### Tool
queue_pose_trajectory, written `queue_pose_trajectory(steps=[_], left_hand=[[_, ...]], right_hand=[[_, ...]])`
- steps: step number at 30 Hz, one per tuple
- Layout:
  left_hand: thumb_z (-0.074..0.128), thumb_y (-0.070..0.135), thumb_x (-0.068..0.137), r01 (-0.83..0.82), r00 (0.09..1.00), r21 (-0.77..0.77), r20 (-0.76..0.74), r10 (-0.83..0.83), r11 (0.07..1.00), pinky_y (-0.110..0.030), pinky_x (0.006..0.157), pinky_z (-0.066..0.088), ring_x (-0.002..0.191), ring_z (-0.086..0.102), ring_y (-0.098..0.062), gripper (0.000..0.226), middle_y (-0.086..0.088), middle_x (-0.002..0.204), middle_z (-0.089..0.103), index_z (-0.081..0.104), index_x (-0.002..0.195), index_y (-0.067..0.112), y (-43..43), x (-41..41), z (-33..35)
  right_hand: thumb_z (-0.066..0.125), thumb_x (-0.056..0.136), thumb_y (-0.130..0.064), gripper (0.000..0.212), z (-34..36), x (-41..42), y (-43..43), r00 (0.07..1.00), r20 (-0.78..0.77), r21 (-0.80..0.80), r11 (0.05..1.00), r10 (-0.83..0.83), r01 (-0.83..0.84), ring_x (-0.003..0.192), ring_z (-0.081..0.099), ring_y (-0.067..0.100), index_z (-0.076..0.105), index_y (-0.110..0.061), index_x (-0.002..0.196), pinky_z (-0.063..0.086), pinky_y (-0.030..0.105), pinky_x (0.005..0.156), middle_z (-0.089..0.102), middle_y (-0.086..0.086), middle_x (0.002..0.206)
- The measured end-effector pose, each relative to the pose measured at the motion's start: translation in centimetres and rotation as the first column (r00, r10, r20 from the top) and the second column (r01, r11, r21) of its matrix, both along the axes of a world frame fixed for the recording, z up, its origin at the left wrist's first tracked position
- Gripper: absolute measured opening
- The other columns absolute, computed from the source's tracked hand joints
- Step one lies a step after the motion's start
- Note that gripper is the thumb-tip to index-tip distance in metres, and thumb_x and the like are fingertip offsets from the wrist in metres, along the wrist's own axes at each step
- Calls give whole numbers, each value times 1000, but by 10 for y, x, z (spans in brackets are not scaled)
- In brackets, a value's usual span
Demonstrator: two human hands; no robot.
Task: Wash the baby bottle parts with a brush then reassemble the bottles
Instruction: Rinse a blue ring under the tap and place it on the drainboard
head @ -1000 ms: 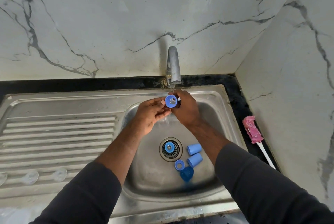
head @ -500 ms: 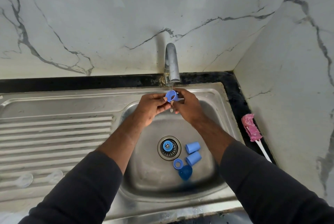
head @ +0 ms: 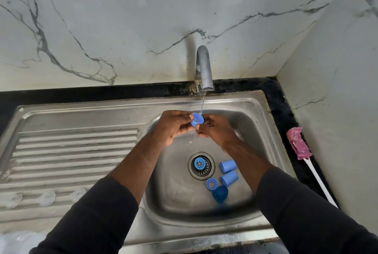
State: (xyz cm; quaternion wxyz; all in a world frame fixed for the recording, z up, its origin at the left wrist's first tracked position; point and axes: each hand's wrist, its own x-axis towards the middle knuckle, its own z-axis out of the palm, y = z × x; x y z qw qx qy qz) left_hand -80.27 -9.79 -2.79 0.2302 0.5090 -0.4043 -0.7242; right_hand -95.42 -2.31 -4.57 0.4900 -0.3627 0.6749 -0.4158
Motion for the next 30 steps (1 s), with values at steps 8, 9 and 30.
queue_pose_trajectory(steps=[8, 9, 30], left_hand=[[79, -5, 79, 35, 992, -285, 129, 2, 958, -37, 80, 62, 93, 74, -29, 37, -16, 104, 75, 73, 113, 5, -1, 3, 4], [80, -5, 78, 53, 986, -358, 167, 8, 932, -37, 80, 62, 89, 73, -28, 37, -14, 102, 75, 74, 112, 6, -1, 2, 2], [73, -1, 86, 45, 979, -145, 202, -15, 988, -47, 84, 61, 86, 75, -35, 5, -27, 98, 73, 70, 87, 3, 6, -27, -8]], right_hand=[[79, 73, 9, 43, 7, 1, -16, 986, -167, -54, 999, -3, -6, 93, 71, 17, 66, -13, 106, 60, 39, 85, 74, 4, 101], [79, 73, 9, 42, 8, 0, -17, 980, -197, -79, 997, -3, -13, 87, 69, 10, 65, -12, 106, 60, 33, 81, 73, 2, 99], [81, 76, -3, 31, -1, -19, -1, 956, -293, -35, 998, 35, -47, 93, 70, 18, 68, -24, 95, 56, 48, 93, 74, 0, 97]])
